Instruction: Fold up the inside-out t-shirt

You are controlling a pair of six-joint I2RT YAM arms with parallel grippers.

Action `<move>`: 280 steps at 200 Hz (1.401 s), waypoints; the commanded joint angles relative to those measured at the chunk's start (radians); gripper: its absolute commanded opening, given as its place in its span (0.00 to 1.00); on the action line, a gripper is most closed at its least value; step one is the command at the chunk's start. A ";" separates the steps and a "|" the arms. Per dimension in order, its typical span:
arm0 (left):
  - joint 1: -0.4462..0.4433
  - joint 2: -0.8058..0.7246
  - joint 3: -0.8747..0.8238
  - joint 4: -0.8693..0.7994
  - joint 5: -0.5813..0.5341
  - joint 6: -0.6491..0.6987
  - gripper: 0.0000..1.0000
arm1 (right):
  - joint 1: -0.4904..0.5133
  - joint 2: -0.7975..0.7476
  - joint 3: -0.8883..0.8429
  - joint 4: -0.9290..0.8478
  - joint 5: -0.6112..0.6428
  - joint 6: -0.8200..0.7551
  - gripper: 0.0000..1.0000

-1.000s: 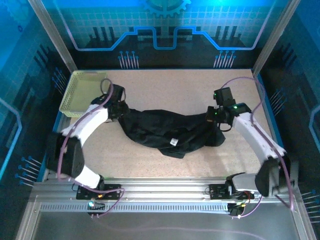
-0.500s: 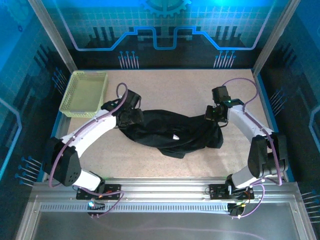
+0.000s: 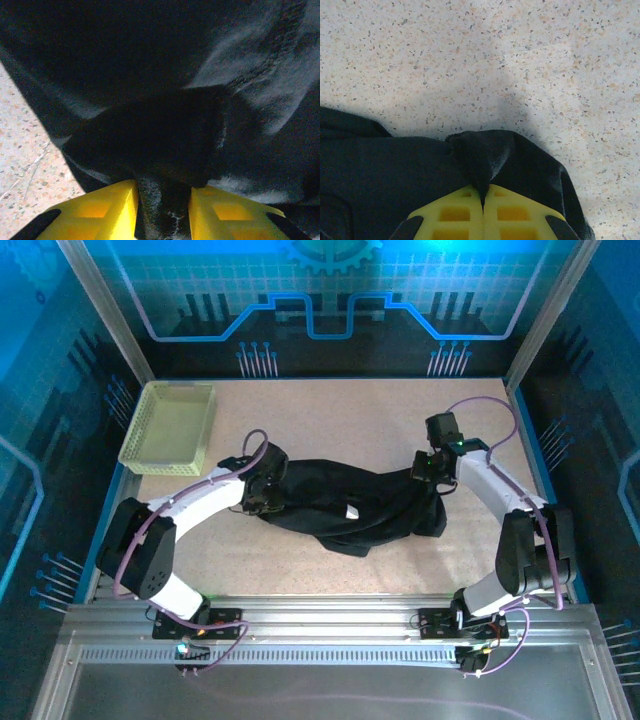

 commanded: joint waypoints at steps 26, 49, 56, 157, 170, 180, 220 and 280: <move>0.008 -0.007 -0.016 0.060 -0.024 0.001 0.07 | -0.038 -0.042 -0.040 -0.024 0.027 0.015 0.37; 0.031 -0.054 -0.048 0.102 -0.009 -0.014 0.00 | -0.068 -0.081 -0.085 0.004 -0.060 0.001 0.50; 0.040 -0.068 -0.059 0.116 0.003 -0.016 0.00 | -0.074 -0.085 -0.097 0.015 -0.094 -0.001 0.52; 0.076 -0.109 -0.076 0.136 0.036 -0.022 0.00 | -0.004 -0.214 -0.181 -0.029 -0.175 0.020 0.57; 0.077 -0.109 -0.073 0.134 0.032 -0.023 0.00 | 0.012 -0.210 -0.182 -0.073 -0.136 0.034 0.53; 0.076 -0.111 -0.073 0.137 0.032 -0.024 0.00 | 0.025 -0.211 -0.193 -0.086 -0.120 0.042 0.48; 0.084 -0.164 -0.071 0.145 0.036 -0.023 0.00 | 0.034 -0.211 -0.177 -0.092 -0.068 0.037 0.12; 0.126 -0.531 0.139 0.106 0.000 0.043 0.00 | 0.027 -0.541 0.214 -0.301 0.009 -0.090 0.00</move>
